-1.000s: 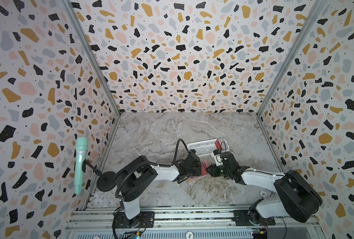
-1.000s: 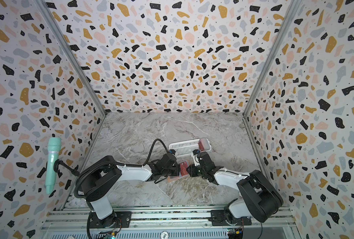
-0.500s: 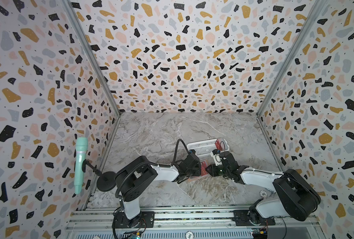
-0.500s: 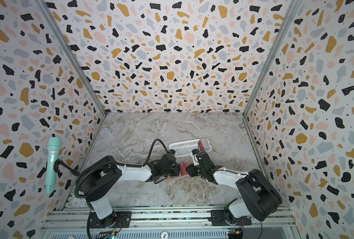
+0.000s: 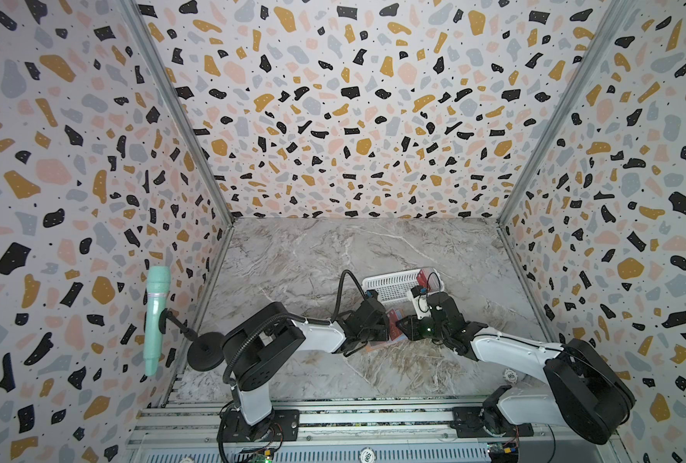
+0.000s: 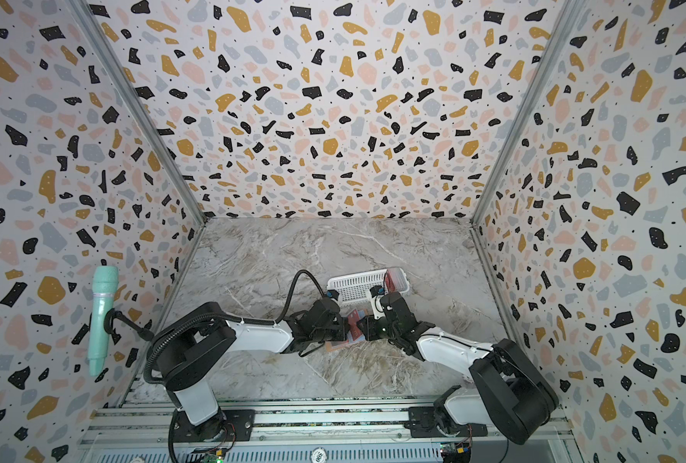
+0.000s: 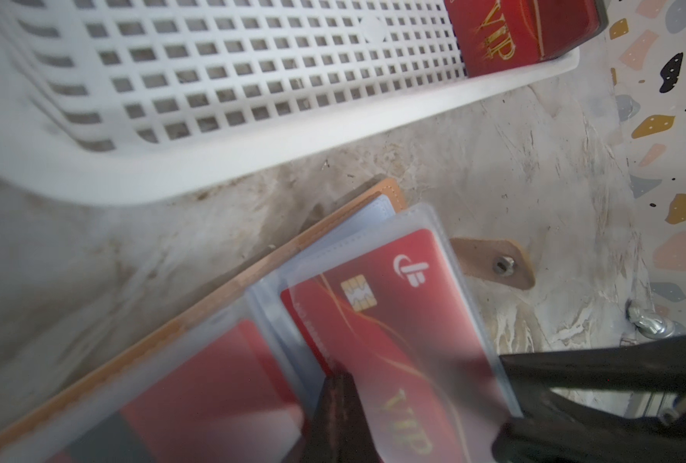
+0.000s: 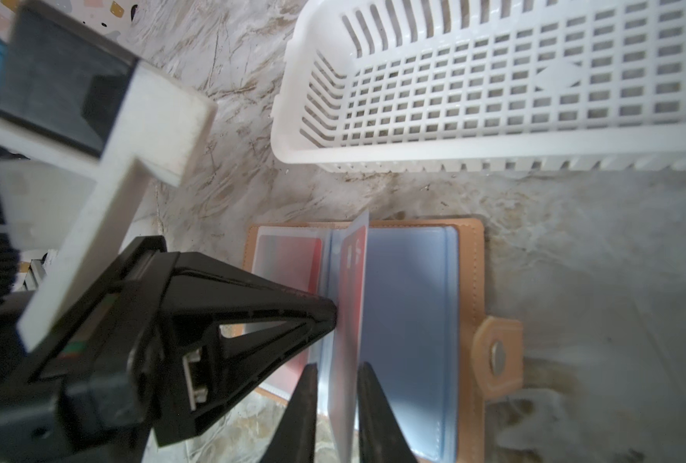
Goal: Insert credit cards into a card holder
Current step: Flip over the card slot in the card holder.
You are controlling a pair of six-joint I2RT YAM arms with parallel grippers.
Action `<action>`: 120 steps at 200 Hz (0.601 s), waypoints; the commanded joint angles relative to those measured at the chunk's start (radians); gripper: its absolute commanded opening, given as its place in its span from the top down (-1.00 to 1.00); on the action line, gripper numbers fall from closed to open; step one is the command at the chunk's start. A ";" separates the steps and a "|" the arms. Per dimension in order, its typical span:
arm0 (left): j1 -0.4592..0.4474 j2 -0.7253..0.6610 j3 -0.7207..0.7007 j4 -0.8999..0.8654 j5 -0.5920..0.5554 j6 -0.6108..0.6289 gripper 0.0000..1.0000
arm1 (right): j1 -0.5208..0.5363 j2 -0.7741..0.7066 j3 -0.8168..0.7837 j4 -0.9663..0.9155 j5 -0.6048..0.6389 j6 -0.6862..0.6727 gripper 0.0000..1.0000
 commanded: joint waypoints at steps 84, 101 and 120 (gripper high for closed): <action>0.100 -0.259 -0.115 0.018 0.016 0.047 0.60 | 0.092 0.038 0.078 -0.045 0.056 0.021 0.55; 0.125 -0.316 -0.135 0.000 -0.002 0.063 0.55 | 0.119 0.042 0.093 -0.045 0.054 0.034 0.48; 0.145 -0.370 -0.159 -0.006 -0.013 0.076 0.49 | 0.149 0.048 0.111 -0.045 0.053 0.048 0.40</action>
